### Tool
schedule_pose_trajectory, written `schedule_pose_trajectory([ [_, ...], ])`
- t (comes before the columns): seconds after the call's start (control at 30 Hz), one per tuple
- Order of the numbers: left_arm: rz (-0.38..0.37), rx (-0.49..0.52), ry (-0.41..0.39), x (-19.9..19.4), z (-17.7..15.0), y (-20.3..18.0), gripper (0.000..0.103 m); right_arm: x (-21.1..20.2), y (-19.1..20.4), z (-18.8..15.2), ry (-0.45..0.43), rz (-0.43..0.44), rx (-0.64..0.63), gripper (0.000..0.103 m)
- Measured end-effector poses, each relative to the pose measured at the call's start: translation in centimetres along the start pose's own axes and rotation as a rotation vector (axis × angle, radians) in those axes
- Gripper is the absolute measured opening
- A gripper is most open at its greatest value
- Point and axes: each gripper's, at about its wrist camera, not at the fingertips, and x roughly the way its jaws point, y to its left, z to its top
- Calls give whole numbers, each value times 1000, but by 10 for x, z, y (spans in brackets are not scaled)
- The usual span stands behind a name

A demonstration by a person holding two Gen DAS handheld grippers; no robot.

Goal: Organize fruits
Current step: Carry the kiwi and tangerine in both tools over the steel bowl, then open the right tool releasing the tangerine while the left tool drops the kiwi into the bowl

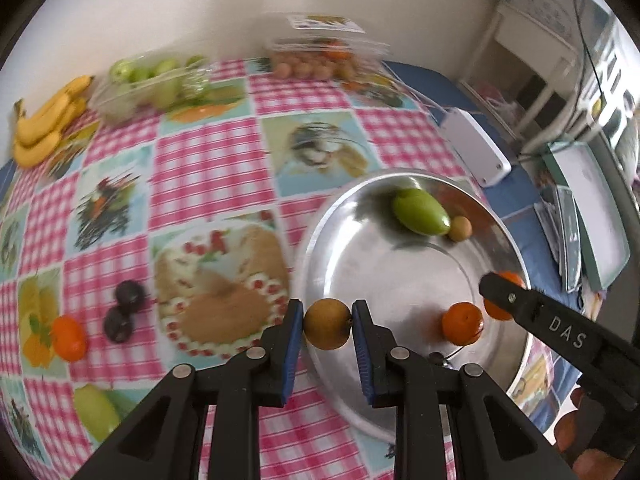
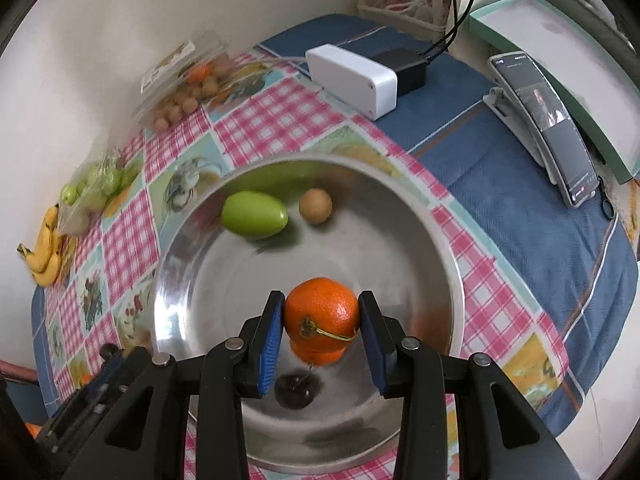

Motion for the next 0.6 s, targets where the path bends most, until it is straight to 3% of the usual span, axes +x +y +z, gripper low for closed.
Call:
schedule_pose_trajectory([
  [0.6, 18, 24, 42, 31, 1, -12, 27, 42, 14, 7, 50, 1, -21, 39],
])
